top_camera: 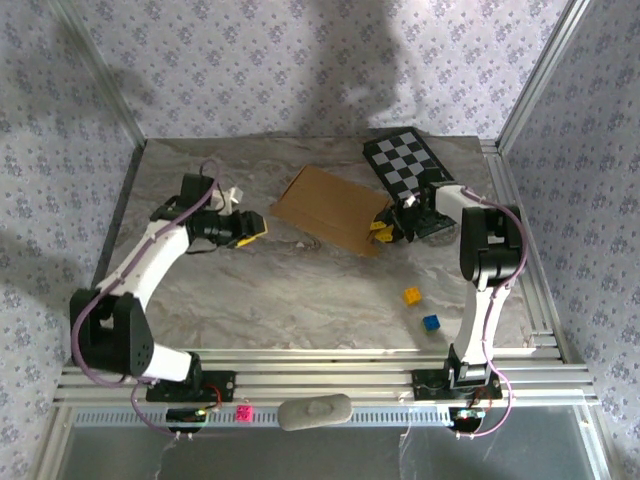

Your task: Fold the paper box

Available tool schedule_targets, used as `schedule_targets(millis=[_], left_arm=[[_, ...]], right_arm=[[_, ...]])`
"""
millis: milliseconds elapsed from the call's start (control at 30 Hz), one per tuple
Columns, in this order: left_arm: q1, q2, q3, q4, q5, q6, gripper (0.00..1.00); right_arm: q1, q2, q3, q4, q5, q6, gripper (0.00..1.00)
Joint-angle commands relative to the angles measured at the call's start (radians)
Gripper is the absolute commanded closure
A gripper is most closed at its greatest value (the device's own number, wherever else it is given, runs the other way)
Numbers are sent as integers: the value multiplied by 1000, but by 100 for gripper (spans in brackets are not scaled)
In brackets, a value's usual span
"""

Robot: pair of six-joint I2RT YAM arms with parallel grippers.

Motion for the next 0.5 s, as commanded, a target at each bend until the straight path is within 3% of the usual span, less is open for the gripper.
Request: schedule_targets(millis=[0,133,267,467], left_arm=[[44,112,158,-52,-93,49,51],[28,345,431,-125,-188,172,54],[2,567,668,-195,-213,245,60],[-51,763,924,-272,-250,307,60]], right_arm=[[-5,29,36,-64,-6,-22,74],[-5,42,50,-94,31,-46,75],[-6,52,71,-128,74,-66,78],[-5,66,116,-168,127,-77,80]])
